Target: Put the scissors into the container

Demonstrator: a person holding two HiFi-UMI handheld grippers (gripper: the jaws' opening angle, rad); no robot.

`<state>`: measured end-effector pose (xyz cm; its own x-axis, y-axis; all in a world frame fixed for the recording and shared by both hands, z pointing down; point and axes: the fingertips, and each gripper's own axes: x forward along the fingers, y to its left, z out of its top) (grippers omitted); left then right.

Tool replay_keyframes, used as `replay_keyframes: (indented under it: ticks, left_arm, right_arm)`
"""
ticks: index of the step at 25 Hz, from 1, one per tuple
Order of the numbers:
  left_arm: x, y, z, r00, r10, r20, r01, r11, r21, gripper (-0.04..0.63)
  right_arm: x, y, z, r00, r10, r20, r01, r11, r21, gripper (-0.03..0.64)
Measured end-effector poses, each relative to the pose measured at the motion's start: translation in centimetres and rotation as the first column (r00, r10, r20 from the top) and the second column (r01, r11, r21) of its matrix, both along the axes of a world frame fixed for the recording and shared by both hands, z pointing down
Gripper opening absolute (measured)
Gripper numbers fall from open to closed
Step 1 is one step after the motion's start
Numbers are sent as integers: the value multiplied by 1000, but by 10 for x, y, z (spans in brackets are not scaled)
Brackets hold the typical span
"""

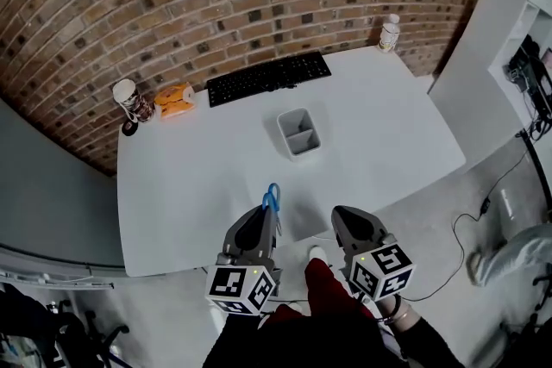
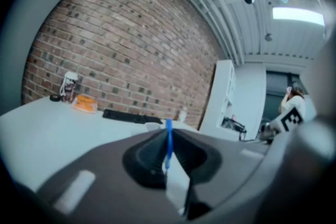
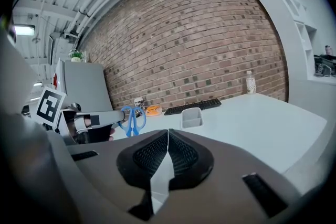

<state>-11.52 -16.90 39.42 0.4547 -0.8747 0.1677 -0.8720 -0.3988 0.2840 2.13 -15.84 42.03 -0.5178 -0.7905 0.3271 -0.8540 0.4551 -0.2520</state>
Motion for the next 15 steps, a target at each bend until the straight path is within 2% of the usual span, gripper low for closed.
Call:
replay_keyframes:
  ticks: [15]
  left_arm:
    - [32, -76, 5, 1000, -20, 16, 21, 999, -26, 28]
  right_arm:
    - [20, -72, 15, 998, -55, 15, 55, 997, -47, 9]
